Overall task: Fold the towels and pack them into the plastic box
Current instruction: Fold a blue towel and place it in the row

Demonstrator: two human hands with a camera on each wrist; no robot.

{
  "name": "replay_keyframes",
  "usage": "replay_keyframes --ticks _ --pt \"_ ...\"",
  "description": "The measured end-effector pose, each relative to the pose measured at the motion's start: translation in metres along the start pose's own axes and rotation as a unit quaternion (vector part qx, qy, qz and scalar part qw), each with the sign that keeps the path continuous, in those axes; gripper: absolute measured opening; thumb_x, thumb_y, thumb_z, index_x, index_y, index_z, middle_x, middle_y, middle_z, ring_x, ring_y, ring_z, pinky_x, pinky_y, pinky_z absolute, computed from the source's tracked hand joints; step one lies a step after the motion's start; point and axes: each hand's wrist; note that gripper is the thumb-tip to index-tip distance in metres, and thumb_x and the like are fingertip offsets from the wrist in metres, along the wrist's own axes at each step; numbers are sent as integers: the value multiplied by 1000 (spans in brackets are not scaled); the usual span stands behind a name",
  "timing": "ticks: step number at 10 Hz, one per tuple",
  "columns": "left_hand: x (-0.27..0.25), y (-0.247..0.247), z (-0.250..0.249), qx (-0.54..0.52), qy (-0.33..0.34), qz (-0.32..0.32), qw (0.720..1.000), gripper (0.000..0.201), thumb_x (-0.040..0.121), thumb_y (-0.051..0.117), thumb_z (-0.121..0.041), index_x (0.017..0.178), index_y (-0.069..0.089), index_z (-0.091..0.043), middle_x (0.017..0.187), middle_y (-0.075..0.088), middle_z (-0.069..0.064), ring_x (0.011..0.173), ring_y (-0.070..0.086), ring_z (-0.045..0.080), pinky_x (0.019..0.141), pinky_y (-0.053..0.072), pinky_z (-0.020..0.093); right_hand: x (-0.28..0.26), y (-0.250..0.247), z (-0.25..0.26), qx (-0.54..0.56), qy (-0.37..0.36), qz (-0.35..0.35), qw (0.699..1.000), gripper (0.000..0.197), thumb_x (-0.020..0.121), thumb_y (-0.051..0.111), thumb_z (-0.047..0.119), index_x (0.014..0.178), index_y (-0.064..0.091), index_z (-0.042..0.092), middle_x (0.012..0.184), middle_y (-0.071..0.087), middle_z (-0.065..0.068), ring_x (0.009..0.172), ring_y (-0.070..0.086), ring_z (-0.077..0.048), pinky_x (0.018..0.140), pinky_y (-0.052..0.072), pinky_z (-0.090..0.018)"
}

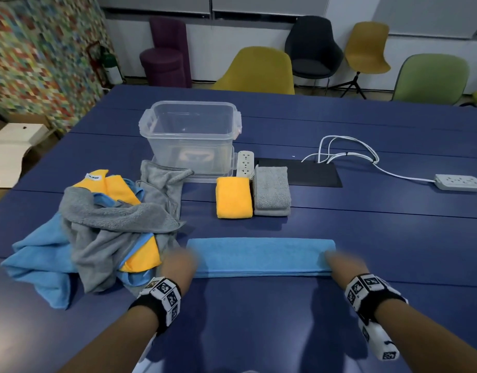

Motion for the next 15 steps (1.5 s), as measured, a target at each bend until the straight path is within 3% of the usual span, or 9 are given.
replay_keyframes --ticks 4,5,7,8,9,10,12,14,15 --pt "8 -43 6 -77 4 -26 997 31 90 40 -29 110 58 -13 118 55 6 112 46 26 93 35 36 -2 -60 20 57 48 46 996 39 88 48 27 125 48 13 127 54 -6 116 53 -25 93 44 -35" --pt "23 -50 -24 -228 21 -126 965 30 94 38 -22 116 56 -15 121 53 5 113 48 24 92 35 35 6 -80 60 172 38 -112 978 33 90 41 12 120 52 6 129 50 -12 119 48 -29 93 42 -35" --pt "37 -13 -76 -234 -2 22 972 54 101 14 -37 150 1 -19 158 -7 3 145 -7 28 117 0 43 20 -43 140 182 -52 -51 981 56 102 20 34 149 8 6 157 1 -12 145 7 -31 117 13 -40" --pt "39 11 -70 -223 -6 7 975 70 94 -4 -51 142 27 -11 148 33 11 134 36 34 112 10 44 26 -15 147 201 -66 -39 977 66 98 0 47 136 41 10 132 56 -11 122 50 -32 104 31 -39" --pt "47 30 -56 -244 4 -9 970 68 97 0 -49 125 53 -15 123 63 11 109 63 31 102 29 41 39 8 140 207 -70 -51 974 61 97 1 51 141 29 19 128 59 -8 121 38 -25 107 10 -35" --pt "42 30 -36 -261 19 7 965 90 90 -8 -61 137 42 -3 143 39 18 128 41 41 113 -1 27 36 4 125 196 -66 -49 977 63 97 2 52 132 38 15 128 60 -8 123 35 -23 108 5 -33" --pt "47 44 -38 -249 6 -18 968 69 98 5 -50 126 51 -5 123 60 20 109 62 35 112 0 30 33 21 85 208 -13 -51 977 72 97 2 53 131 49 9 130 57 -13 119 56 -32 110 7 -33" --pt "37 40 -7 -278 -37 7 960 117 62 -28 -80 147 11 -10 154 3 9 144 10 35 116 7 44 18 15 55 210 5 -19 977 116 35 -52 70 134 -27 13 152 -24 -5 144 -17 -23 110 -16 -31" --pt "45 38 -1 -252 -52 -23 966 117 64 -27 -80 148 16 -11 155 8 12 142 17 37 114 17 50 25 4 58 199 14 14 980 139 24 -53 71 145 -18 12 156 -16 -9 145 -14 -26 116 -9 -34"
Point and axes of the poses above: each hand's wrist, its own x-axis towards the middle knuckle, its own y-axis out of the palm, z = x × y
